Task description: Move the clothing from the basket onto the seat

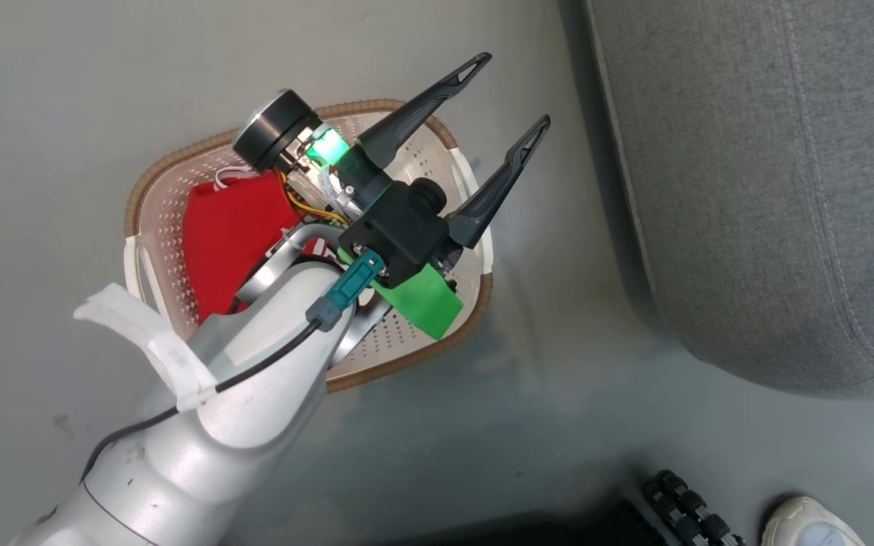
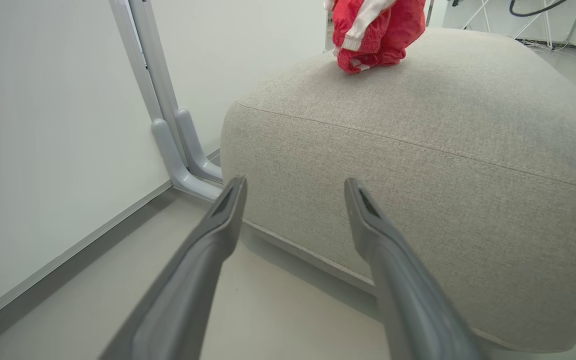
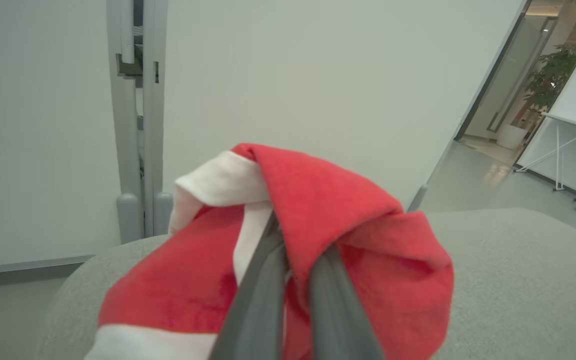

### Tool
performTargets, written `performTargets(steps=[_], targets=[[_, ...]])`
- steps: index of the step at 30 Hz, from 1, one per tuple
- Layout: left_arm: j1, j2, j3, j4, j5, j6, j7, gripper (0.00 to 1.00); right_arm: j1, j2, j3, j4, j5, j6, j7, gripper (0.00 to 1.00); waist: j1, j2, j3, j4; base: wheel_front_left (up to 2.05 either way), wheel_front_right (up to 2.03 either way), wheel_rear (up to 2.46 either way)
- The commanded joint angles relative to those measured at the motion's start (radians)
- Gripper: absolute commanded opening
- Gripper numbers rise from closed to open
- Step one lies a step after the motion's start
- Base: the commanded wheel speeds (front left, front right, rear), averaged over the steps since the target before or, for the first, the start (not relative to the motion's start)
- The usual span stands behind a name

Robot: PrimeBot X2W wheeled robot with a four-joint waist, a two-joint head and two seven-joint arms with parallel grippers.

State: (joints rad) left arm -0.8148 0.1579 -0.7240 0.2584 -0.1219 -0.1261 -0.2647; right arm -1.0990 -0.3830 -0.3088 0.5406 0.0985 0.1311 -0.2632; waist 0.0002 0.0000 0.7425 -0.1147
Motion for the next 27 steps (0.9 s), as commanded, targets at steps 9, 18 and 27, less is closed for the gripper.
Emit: performTargets(steps=[9, 18, 27], targets=[[-0.002, -0.006, 0.013, -0.007, 0.003, 0.006, 0.001, 1.0, 0.108, 0.041, -0.021, 0.108, -0.002, -0.001, -0.003, 0.0, -0.0002, 0.0, -0.011, 0.012, 0.0, 0.0, 0.0], [0.044, -0.005, 0.034, -0.012, -0.005, 0.014, 0.001, 1.0, 0.228, 0.068, -0.007, 0.07, -0.023, -0.001, -0.003, 1.0, -0.0002, 0.0, -0.093, 0.008, 0.0, 0.0, 0.0], [0.146, -0.021, 0.085, -0.026, -0.035, 0.037, 0.001, 1.0, 0.455, 0.11, -0.007, -0.055, -0.023, -0.001, -0.002, 1.0, -0.0002, 0.0, -0.241, 0.024, 0.0, 0.0, 0.0]])
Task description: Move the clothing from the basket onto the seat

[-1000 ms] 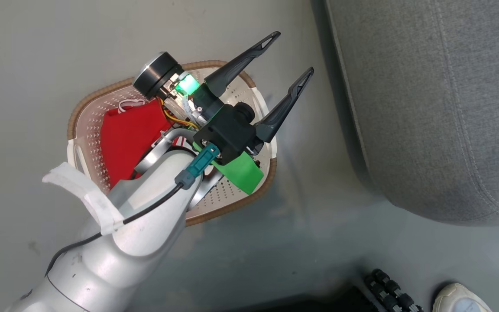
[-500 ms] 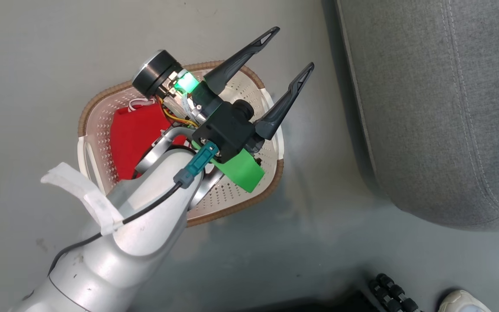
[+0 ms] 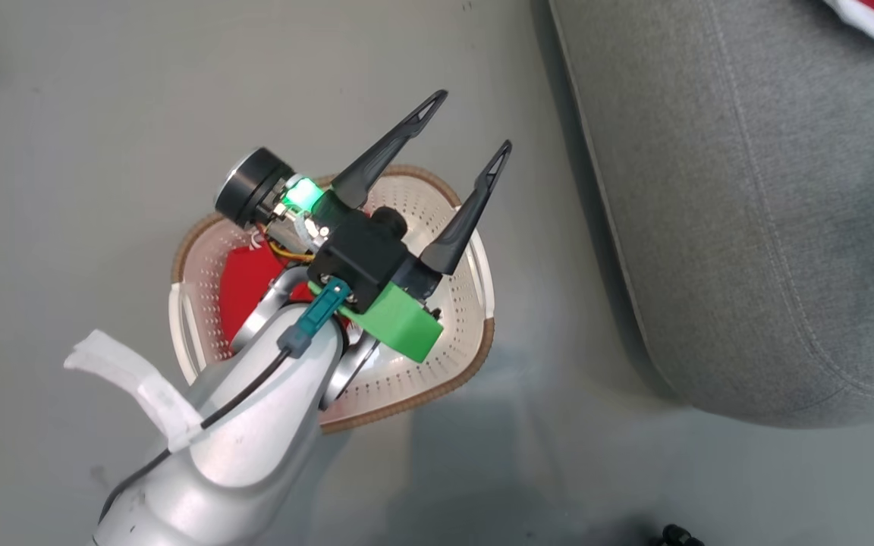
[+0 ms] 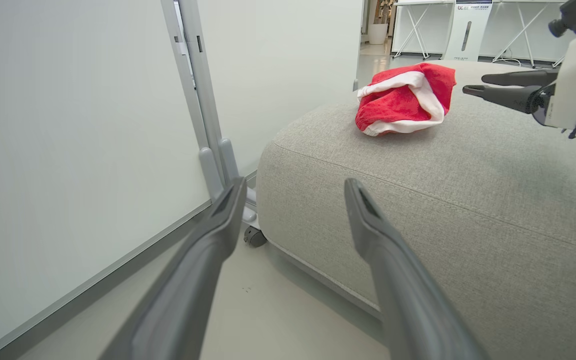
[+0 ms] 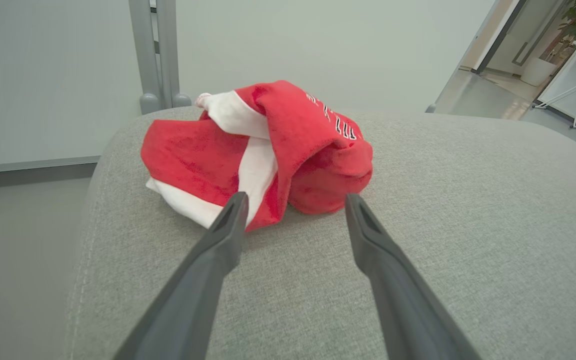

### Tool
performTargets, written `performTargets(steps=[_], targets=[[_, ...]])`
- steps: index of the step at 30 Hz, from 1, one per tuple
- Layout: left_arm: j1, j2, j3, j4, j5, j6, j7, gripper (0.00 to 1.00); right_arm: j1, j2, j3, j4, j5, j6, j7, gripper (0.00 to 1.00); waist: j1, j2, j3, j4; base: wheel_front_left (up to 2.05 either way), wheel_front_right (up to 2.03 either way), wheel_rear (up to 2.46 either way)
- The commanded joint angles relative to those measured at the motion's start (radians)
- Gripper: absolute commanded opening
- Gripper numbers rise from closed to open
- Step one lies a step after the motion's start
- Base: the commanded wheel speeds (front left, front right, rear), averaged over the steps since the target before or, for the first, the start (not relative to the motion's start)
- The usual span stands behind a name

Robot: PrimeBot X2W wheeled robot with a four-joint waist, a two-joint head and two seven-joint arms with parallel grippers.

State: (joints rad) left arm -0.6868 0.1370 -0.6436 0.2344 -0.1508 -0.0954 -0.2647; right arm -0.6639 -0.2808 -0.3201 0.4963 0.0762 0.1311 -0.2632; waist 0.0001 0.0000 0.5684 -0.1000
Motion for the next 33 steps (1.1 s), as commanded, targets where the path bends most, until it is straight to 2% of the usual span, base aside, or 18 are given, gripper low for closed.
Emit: performTargets(steps=[1, 12, 24, 33], targets=[[0.032, 0.0, 0.013, -0.004, -0.008, 0.008, 0.001, 1.0, 0.042, 0.016, 0.009, -0.031, 0.0, -0.001, -0.002, 1.0, -0.0001, 0.0, -0.082, 0.01, 0.0, 0.0, 0.0], [0.21, -0.006, 0.132, -0.023, -0.044, 0.033, 0.001, 1.0, 0.259, 0.112, 0.127, -0.256, 0.002, -0.001, -0.002, 1.0, -0.0001, 0.0, -0.248, 0.073, 0.0, 0.0, 0.0], [0.357, -0.019, 0.292, -0.043, -0.052, 0.041, 0.001, 1.0, 0.363, 0.192, 0.269, -0.341, 0.013, -0.001, -0.002, 1.0, -0.0001, 0.0, -0.368, 0.169, 0.0, 0.0, 0.0], [0.473, -0.026, 0.419, -0.054, -0.042, 0.037, 0.001, 1.0, 0.454, 0.222, 0.319, -0.385, 0.004, -0.001, -0.002, 1.0, -0.0001, 0.0, -0.437, 0.195, 0.0, 0.0, 0.0]])
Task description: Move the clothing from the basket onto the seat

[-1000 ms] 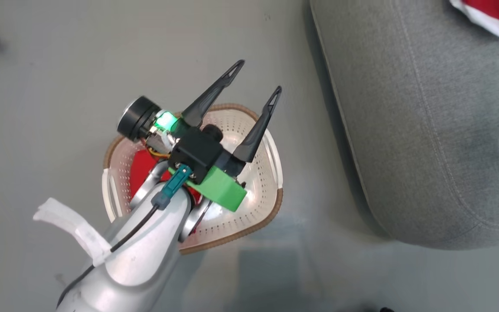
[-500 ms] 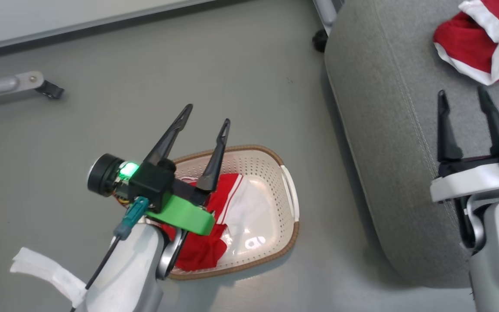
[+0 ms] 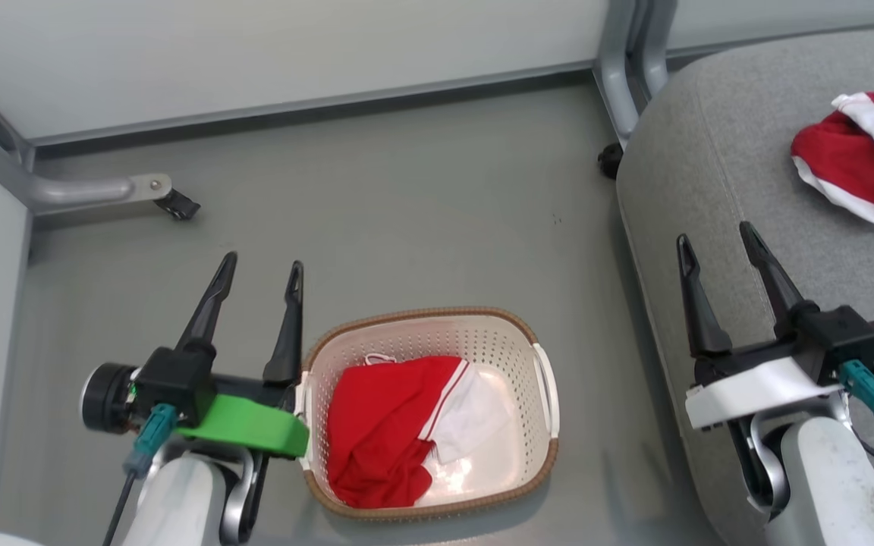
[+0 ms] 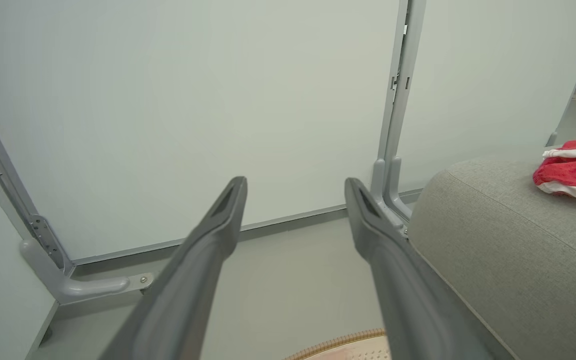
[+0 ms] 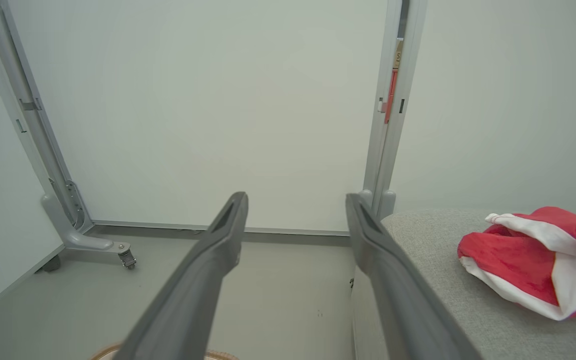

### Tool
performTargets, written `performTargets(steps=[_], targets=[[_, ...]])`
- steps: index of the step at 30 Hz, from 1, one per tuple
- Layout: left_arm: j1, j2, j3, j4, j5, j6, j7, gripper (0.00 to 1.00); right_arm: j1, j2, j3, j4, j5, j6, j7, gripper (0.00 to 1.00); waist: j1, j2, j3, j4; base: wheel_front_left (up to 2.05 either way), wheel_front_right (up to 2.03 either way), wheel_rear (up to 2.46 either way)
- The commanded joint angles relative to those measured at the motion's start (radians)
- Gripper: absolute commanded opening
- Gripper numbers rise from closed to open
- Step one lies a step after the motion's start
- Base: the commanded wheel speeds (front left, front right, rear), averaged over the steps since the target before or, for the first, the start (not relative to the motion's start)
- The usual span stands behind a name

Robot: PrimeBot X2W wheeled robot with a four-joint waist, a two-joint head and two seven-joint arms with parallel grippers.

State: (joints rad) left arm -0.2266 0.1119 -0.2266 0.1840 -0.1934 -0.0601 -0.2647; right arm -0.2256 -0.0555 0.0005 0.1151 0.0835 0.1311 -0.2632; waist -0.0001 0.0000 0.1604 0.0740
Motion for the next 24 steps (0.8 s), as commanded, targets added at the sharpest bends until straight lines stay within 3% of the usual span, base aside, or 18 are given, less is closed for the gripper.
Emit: performTargets(steps=[1, 12, 24], targets=[[0.024, -0.002, 0.017, -0.005, 0.002, -0.001, 0.001, 1.0, 0.028, -0.001, -0.002, -0.011, -0.004, -0.001, -0.002, 1.0, 0.0001, 0.0, -0.036, 0.024, 0.0, 0.0, 0.0], [0.118, -0.022, 0.117, -0.029, 0.031, -0.008, 0.001, 1.0, 0.152, 0.004, -0.008, -0.061, 0.026, -0.001, -0.002, 1.0, 0.0001, 0.0, -0.086, 0.037, 0.0, 0.0, 0.0], [0.173, -0.043, 0.164, -0.027, 0.051, -0.02, 0.001, 1.0, 0.242, 0.004, 0.004, -0.073, 0.069, -0.001, -0.002, 1.0, 0.0001, 0.0, -0.125, 0.049, 0.0, 0.0, 0.0]])
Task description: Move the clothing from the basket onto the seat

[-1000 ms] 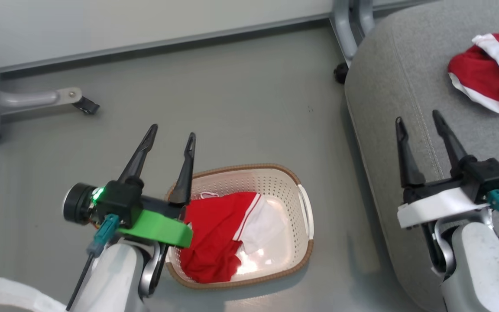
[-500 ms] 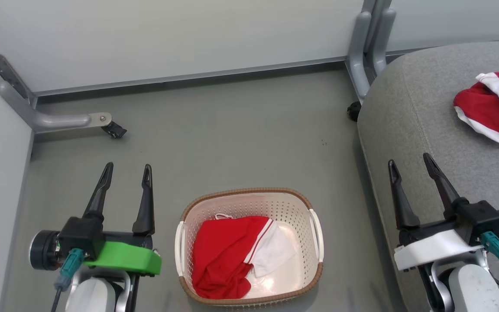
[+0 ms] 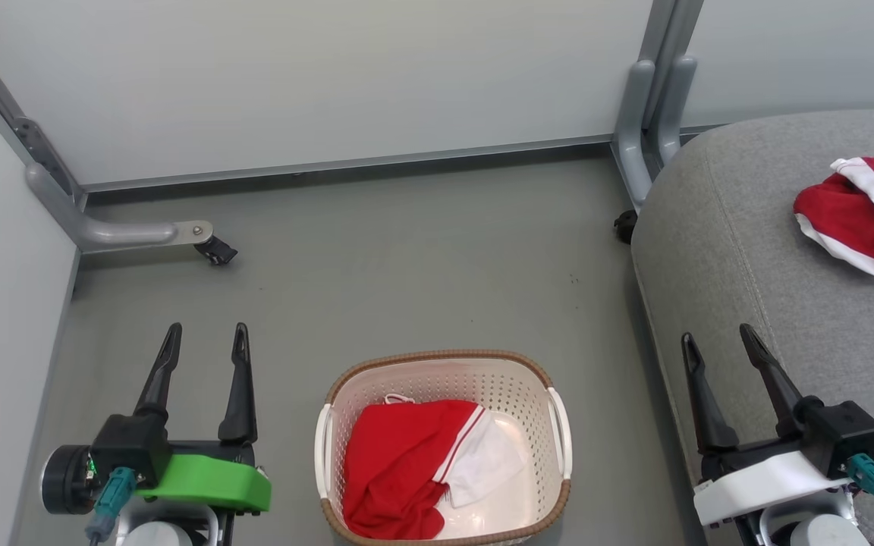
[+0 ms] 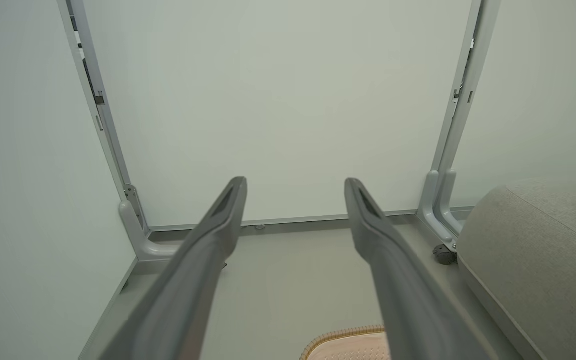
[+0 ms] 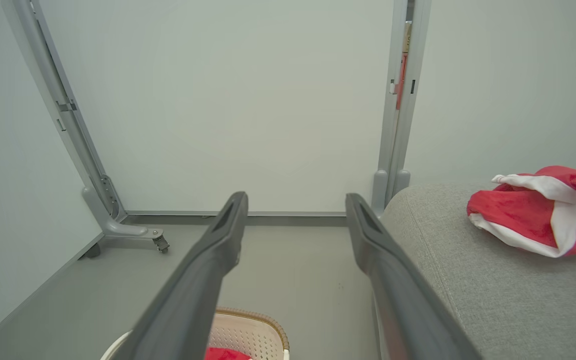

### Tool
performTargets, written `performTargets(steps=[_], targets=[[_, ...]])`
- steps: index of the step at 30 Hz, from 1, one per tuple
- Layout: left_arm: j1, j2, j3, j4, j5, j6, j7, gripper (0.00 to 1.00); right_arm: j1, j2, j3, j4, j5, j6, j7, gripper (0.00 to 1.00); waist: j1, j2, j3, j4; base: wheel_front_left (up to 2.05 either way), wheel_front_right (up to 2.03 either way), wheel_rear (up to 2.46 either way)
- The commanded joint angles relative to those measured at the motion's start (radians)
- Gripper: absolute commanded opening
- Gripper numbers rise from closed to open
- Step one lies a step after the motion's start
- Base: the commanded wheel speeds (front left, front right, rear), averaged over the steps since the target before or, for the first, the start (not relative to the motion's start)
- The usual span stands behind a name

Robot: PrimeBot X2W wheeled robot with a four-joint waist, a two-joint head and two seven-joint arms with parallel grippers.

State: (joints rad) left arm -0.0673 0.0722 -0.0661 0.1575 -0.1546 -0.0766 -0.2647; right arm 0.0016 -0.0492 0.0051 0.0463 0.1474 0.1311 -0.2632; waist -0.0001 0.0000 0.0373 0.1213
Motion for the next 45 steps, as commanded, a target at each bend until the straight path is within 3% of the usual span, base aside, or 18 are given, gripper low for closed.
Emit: performTargets(steps=[1, 31, 45], targets=[[0.017, -0.005, 0.006, -0.001, 0.014, -0.004, 0.001, 1.0, 0.019, -0.003, 0.0, -0.003, 0.006, -0.001, -0.002, 1.0, 0.0001, 0.0, -0.003, 0.003, 0.0, 0.0, 0.0], [0.009, -0.019, 0.03, 0.015, 0.034, -0.027, 0.001, 1.0, 0.015, -0.002, -0.005, 0.02, 0.002, -0.001, -0.002, 1.0, 0.0001, 0.0, -0.001, 0.011, 0.0, 0.0, 0.0], [-0.111, 0.013, -0.052, 0.107, 0.062, -0.05, 0.001, 1.0, -0.046, -0.003, 0.027, 0.01, -0.007, -0.001, -0.002, 1.0, 0.0001, 0.0, 0.07, -0.046, 0.0, 0.0, 0.0]])
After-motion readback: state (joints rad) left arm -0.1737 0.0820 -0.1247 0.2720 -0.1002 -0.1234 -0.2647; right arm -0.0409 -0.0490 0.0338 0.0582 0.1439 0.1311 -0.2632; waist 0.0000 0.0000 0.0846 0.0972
